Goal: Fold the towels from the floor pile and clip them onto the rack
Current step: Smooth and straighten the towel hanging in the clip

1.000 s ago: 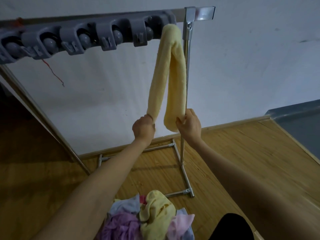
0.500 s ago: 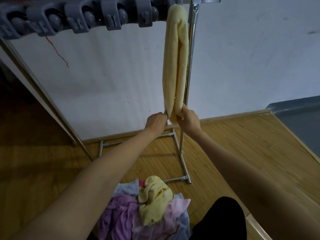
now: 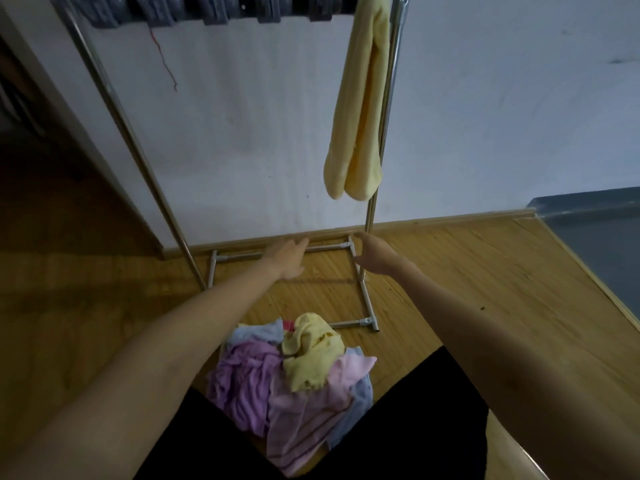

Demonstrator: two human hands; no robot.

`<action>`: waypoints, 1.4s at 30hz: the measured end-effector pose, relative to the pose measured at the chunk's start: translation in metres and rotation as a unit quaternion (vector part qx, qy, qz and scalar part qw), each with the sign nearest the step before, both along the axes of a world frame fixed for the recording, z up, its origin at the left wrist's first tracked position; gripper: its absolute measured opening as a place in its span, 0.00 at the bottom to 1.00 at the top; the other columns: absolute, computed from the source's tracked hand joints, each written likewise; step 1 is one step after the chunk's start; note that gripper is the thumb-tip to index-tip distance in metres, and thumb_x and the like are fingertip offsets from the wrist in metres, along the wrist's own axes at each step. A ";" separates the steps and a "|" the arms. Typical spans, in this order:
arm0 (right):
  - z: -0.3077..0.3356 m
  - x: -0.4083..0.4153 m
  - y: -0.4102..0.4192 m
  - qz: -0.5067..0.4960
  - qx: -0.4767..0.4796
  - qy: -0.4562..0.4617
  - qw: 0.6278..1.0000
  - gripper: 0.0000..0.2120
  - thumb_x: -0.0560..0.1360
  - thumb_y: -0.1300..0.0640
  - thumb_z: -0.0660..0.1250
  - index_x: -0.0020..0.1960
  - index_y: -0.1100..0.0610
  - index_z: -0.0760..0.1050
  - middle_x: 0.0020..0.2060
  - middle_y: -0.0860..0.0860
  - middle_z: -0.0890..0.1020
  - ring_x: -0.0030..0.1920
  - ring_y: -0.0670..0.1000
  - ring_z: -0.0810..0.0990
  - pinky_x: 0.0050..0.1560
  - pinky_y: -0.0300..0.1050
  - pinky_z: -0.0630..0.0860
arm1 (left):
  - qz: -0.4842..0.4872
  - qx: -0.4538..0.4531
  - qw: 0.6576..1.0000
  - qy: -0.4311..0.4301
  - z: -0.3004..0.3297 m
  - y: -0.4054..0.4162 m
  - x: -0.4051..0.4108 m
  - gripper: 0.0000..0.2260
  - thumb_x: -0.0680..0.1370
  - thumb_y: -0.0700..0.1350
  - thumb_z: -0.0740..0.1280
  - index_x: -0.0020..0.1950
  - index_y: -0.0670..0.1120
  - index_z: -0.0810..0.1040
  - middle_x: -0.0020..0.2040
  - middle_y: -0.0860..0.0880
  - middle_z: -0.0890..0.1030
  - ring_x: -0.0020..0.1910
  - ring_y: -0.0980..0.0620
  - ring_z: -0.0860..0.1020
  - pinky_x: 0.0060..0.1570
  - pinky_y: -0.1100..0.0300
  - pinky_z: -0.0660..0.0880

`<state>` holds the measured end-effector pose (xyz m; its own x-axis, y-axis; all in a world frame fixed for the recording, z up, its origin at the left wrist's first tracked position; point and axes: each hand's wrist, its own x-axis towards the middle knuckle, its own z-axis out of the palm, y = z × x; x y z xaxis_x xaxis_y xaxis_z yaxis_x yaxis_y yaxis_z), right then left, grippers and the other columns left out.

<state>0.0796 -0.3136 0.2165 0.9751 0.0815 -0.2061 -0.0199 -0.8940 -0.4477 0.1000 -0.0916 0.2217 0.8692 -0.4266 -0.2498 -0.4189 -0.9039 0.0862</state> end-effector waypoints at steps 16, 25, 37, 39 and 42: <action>-0.144 -0.094 0.073 0.160 -0.110 0.109 0.975 0.26 0.74 0.60 0.66 0.69 0.63 0.63 0.65 0.59 0.71 0.62 0.61 0.72 0.58 0.56 0.72 | 0.068 -0.006 0.988 0.140 -0.130 0.078 -0.088 0.27 0.77 0.46 0.64 0.73 0.41 0.60 0.68 0.39 0.70 0.64 0.40 0.72 0.59 0.48 0.73; -0.238 -0.098 0.071 0.153 -0.099 0.170 0.968 0.35 0.75 0.61 0.63 0.78 0.58 0.50 0.76 0.58 0.57 0.73 0.59 0.61 0.65 0.54 0.68 | 0.090 -0.030 0.974 0.206 -0.226 0.077 -0.098 0.18 0.76 0.43 0.63 0.66 0.43 0.69 0.64 0.43 0.74 0.64 0.42 0.72 0.58 0.47 0.72; -0.324 -0.080 0.063 0.182 -0.119 0.179 0.960 0.36 0.76 0.64 0.60 0.79 0.55 0.45 0.78 0.54 0.47 0.77 0.58 0.49 0.72 0.55 0.57 | 0.096 0.002 0.977 0.189 -0.322 0.041 -0.097 0.29 0.75 0.53 0.68 0.71 0.43 0.63 0.69 0.44 0.68 0.66 0.44 0.69 0.59 0.52 0.70; -0.335 -0.078 0.064 0.187 -0.105 0.193 0.957 0.35 0.77 0.65 0.58 0.79 0.55 0.45 0.78 0.54 0.47 0.77 0.58 0.49 0.72 0.54 0.57 | 0.093 0.002 0.979 0.181 -0.334 0.037 -0.097 0.29 0.73 0.56 0.69 0.68 0.44 0.66 0.66 0.44 0.70 0.64 0.44 0.71 0.57 0.52 0.70; -0.345 -0.077 0.065 0.180 -0.088 0.195 0.960 0.32 0.77 0.64 0.57 0.79 0.56 0.48 0.78 0.54 0.50 0.77 0.58 0.53 0.70 0.55 0.59 | 0.099 -0.001 0.979 0.179 -0.343 0.031 -0.096 0.23 0.70 0.56 0.71 0.59 0.44 0.72 0.57 0.44 0.74 0.58 0.44 0.74 0.52 0.52 0.72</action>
